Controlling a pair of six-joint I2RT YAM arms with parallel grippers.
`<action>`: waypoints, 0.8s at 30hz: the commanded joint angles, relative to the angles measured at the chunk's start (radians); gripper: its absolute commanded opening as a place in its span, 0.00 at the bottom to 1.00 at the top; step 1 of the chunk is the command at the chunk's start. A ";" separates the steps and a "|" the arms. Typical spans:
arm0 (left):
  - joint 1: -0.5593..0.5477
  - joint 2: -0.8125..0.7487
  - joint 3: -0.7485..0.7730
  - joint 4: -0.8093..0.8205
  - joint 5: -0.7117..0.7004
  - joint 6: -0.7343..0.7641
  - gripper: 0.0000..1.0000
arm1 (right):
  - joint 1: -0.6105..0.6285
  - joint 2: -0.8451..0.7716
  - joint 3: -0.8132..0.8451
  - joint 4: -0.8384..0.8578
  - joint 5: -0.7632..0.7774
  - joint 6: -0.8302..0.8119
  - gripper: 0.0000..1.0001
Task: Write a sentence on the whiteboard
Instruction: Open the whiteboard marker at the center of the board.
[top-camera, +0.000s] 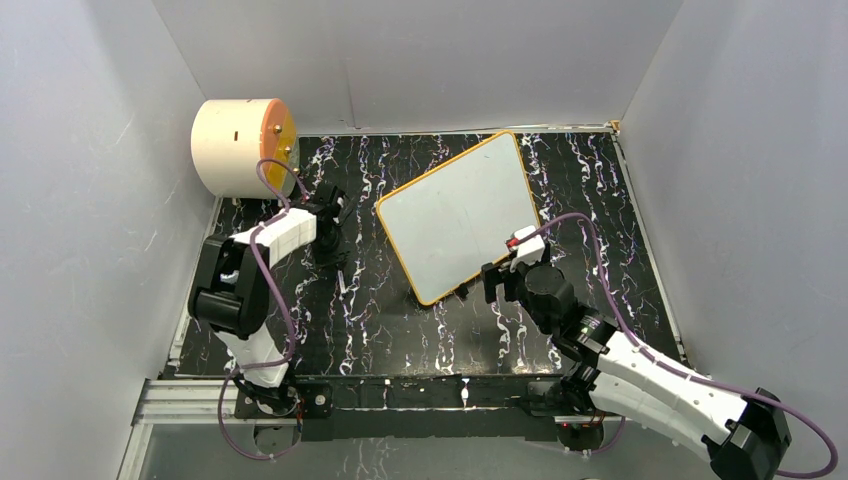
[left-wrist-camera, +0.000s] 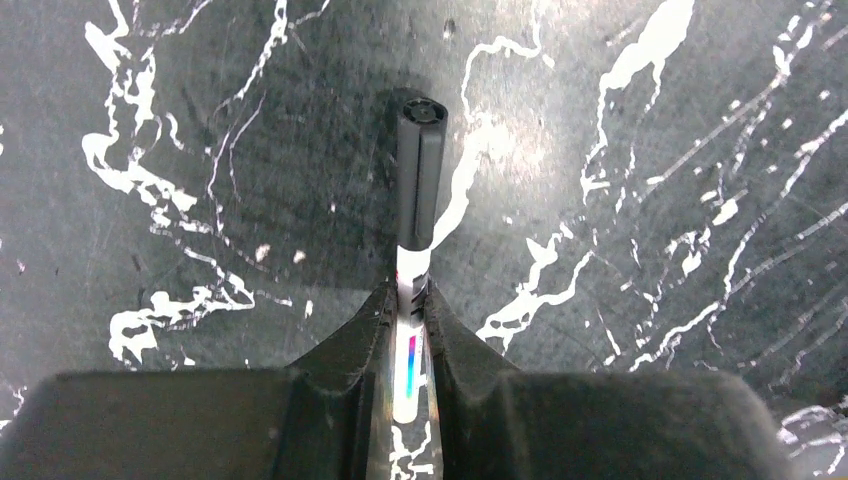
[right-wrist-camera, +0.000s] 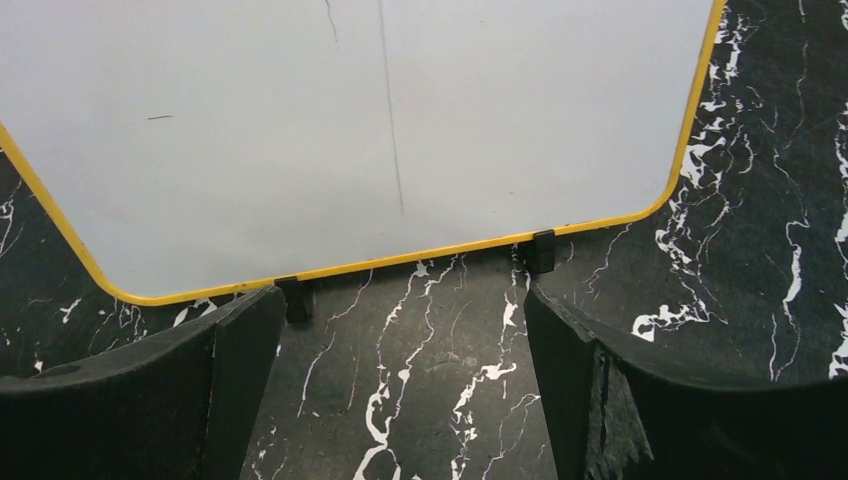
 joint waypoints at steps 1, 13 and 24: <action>0.003 -0.138 -0.030 0.023 0.005 -0.026 0.00 | 0.005 0.016 0.024 0.040 -0.037 0.010 0.99; 0.003 -0.495 -0.059 0.105 0.205 -0.104 0.00 | 0.004 -0.055 0.073 0.075 -0.198 0.054 0.99; -0.008 -0.750 -0.066 0.288 0.382 -0.241 0.00 | 0.004 -0.043 0.099 0.271 -0.358 0.096 0.99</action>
